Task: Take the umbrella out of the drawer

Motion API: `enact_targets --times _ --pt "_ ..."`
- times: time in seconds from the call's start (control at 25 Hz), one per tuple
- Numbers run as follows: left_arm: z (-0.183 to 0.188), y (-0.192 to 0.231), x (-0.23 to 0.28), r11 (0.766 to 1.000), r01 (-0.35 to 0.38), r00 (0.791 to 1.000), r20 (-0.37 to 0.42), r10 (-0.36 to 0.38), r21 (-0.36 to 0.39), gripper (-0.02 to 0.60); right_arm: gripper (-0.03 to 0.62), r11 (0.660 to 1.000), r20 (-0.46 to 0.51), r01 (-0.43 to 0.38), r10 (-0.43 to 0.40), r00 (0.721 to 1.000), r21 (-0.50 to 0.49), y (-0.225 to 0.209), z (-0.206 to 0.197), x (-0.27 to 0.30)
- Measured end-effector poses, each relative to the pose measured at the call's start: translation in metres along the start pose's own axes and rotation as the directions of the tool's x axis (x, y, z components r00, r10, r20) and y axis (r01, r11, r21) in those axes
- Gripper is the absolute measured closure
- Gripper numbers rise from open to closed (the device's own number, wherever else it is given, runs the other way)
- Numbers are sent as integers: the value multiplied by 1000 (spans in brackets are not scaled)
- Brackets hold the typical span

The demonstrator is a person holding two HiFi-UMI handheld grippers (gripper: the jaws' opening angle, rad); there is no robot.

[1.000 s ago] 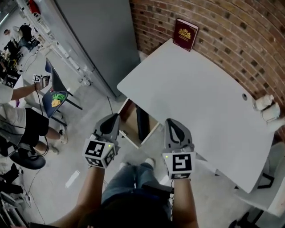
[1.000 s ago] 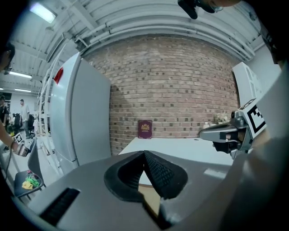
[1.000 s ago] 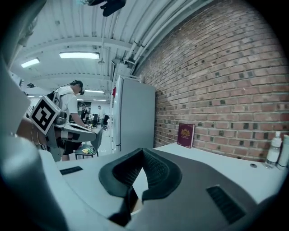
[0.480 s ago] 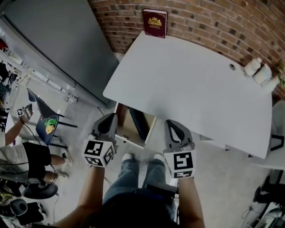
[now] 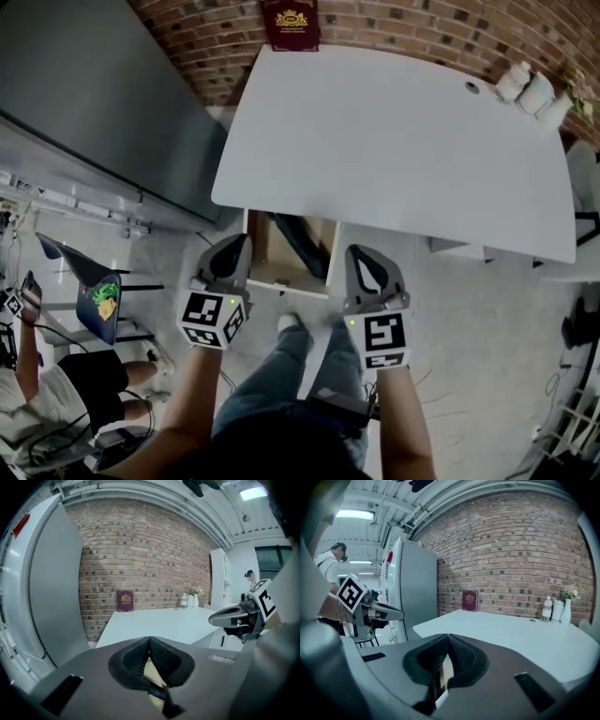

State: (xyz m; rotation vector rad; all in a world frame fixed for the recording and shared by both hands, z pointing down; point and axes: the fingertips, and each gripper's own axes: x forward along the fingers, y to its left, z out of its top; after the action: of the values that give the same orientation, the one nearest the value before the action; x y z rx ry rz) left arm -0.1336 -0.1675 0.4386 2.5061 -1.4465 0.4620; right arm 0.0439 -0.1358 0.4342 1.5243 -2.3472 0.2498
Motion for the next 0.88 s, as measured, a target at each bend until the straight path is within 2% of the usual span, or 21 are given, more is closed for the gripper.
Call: enact_targets --times 0.2,0.48,0.68,0.88 --pt "-27 18 2 999 44 999 -15 -44 -24 584 602 1000 -33 4 -5 999 -18 35 -18 18" --pt "-49 43 -2 997 65 997 -27 -66 -49 584 602 1000 -59 8 -9 998 -25 65 -30 36" --pt "-83 50 6 996 66 996 -57 -70 -59 584 602 1000 -116 0 -3 993 -27 77 -63 51" --pt "-122 54 18 995 56 995 -81 -63 -84 584 600 1000 -173 -15 17 985 17 90 -108 74"
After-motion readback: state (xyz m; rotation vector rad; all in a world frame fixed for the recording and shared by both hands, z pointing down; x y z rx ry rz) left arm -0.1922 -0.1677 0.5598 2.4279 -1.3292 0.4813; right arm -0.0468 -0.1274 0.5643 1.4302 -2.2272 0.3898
